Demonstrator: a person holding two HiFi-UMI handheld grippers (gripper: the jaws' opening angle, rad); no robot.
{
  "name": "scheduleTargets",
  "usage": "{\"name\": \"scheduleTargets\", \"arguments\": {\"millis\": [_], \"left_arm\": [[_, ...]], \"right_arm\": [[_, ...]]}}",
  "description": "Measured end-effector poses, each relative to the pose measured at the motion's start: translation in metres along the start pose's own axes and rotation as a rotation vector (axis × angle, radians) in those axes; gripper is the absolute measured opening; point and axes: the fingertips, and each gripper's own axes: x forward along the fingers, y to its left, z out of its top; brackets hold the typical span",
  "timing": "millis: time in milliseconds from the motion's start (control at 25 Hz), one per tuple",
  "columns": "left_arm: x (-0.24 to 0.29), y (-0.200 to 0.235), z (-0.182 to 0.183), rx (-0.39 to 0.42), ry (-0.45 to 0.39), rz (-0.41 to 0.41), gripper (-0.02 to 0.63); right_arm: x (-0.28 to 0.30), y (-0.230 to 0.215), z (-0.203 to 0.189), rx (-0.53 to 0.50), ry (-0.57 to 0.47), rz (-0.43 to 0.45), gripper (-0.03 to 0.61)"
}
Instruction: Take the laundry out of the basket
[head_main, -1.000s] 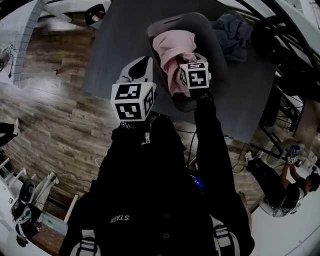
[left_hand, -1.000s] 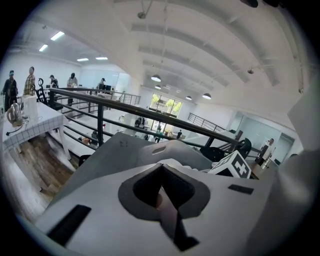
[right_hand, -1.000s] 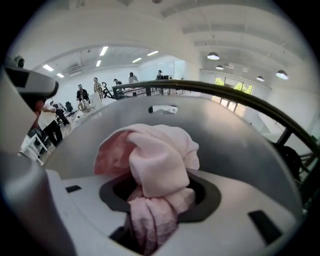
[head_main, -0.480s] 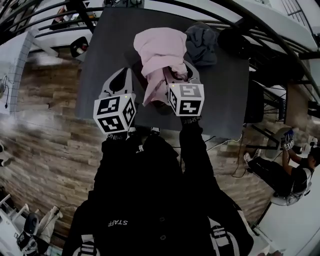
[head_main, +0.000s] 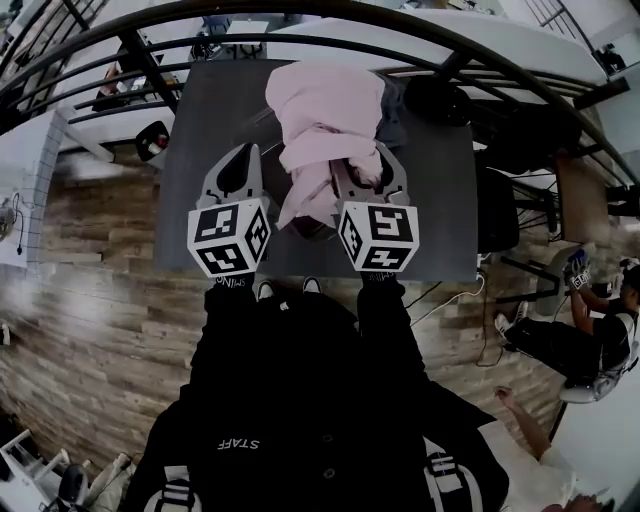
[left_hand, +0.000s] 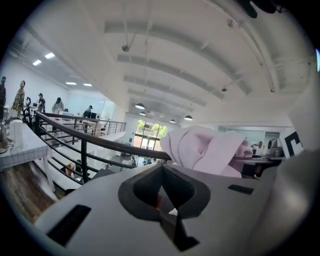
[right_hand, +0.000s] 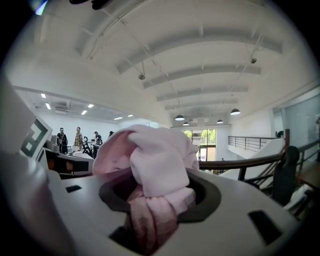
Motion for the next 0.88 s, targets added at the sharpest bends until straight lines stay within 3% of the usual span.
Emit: {"name": "scheduleTargets", "arguments": {"millis": [320,880], "left_arm": [[-0.003,-0.030,0.046,0.075,-0.111,-0.057,0.000],[-0.003,-0.059,0.086,0.149,-0.199,-0.094,0.000]], "right_arm": [[-0.034,-0.014,0.049,-0.004,-0.151,-0.076,0.222],[-0.057,-0.032,0.088,-0.023,-0.257,-0.136,0.224]]}}
